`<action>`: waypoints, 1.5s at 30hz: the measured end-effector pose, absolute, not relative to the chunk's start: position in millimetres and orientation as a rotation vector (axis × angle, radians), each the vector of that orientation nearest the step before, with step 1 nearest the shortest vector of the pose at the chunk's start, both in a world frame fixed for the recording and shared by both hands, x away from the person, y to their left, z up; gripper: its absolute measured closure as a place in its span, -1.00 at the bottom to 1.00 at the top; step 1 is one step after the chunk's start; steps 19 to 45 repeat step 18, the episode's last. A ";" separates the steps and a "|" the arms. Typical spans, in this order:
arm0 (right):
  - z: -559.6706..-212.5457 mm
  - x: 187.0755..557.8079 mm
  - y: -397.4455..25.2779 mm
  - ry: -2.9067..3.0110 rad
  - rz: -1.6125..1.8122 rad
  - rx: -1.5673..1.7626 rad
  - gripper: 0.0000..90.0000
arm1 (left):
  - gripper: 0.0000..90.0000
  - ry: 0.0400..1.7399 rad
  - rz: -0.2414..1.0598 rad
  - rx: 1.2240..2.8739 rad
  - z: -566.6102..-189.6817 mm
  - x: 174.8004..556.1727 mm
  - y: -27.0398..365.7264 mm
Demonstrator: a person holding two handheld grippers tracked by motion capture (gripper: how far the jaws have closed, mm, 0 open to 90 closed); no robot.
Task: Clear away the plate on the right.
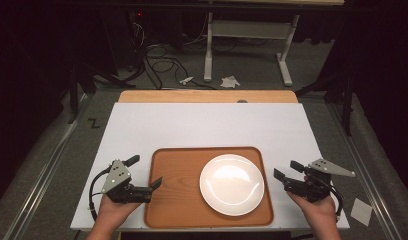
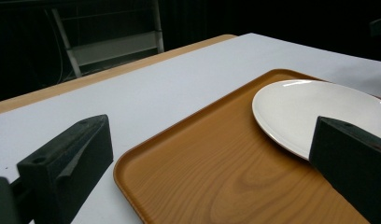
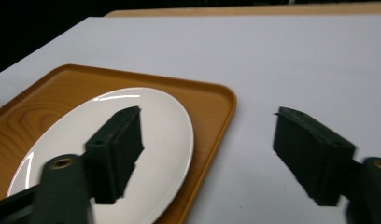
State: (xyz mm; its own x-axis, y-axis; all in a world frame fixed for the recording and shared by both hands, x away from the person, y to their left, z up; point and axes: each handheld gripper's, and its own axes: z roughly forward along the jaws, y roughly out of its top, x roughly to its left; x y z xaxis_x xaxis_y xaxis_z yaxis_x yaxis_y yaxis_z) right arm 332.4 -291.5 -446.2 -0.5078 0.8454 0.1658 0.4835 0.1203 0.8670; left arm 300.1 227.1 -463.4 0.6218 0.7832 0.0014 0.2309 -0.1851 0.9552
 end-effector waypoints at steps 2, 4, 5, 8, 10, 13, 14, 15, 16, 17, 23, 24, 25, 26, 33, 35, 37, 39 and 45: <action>-445.7 328.6 -296.9 2.035 1.349 1.248 -0.81 | -0.99 0.837 0.619 1.724 -462.7 300.6 226.6; -445.8 327.3 -302.6 2.023 1.374 1.243 -0.98 | -1.00 0.840 0.621 1.716 -462.0 301.1 225.4; -445.2 325.6 -304.5 2.003 1.391 1.241 -0.98 | -1.00 0.840 0.620 1.715 -461.8 301.5 224.9; -444.4 323.1 -306.7 1.973 1.412 1.229 -0.98 | -1.00 0.841 0.613 1.723 -462.3 303.0 222.8; -445.0 322.9 -306.1 1.974 1.415 1.233 -0.98 | -1.00 0.840 0.607 1.731 -462.7 303.6 221.9; -446.8 323.5 -305.8 1.987 1.411 1.232 -0.98 | -1.00 0.841 0.603 1.733 -462.5 303.8 221.4; -447.6 324.0 -306.0 1.985 1.411 1.237 -0.98 | -1.00 0.842 0.600 1.732 -462.4 303.8 221.2; -447.6 324.0 -306.0 1.985 1.411 1.237 -0.98 | -1.00 0.841 0.597 1.732 -462.4 303.8 220.8; -447.9 324.4 -306.5 1.987 1.410 1.235 -0.98 | -1.00 0.841 0.594 1.732 -462.5 304.0 220.1; -448.1 324.8 -307.0 1.985 1.411 1.235 -0.98 | -1.00 0.841 0.590 1.735 -462.2 304.0 219.2; -448.2 324.9 -307.3 1.982 1.412 1.243 -0.98 | -1.00 0.843 0.576 1.740 -461.7 304.2 217.5; -448.2 324.9 -307.3 1.982 1.412 1.243 -0.98 | -1.00 0.843 0.576 1.740 -461.7 304.2 217.5; -448.2 324.9 -307.3 1.982 1.412 1.243 -0.98 | -1.00 0.843 0.576 1.740 -461.7 304.2 217.5; -448.2 324.9 -307.3 1.982 1.412 1.243 -0.98 | -1.00 0.843 0.576 1.740 -461.7 304.2 217.5; -448.2 324.9 -307.3 1.982 1.412 1.243 -0.98 | -1.00 0.843 0.576 1.740 -461.7 304.2 217.5; -448.2 324.9 -307.3 1.982 1.412 1.243 -0.98 | -1.00 0.843 0.576 1.740 -461.7 304.2 217.5; -448.2 324.9 -307.3 1.982 1.412 1.243 -0.98 | -1.00 0.843 0.576 1.740 -461.7 304.2 217.5; -448.2 324.9 -307.3 1.982 1.412 1.243 -0.98 | -1.00 0.843 0.576 1.740 -461.7 304.2 217.5; -448.2 324.9 -307.3 1.982 1.412 1.243 -0.98 | -1.00 0.843 0.576 1.740 -461.7 304.2 217.5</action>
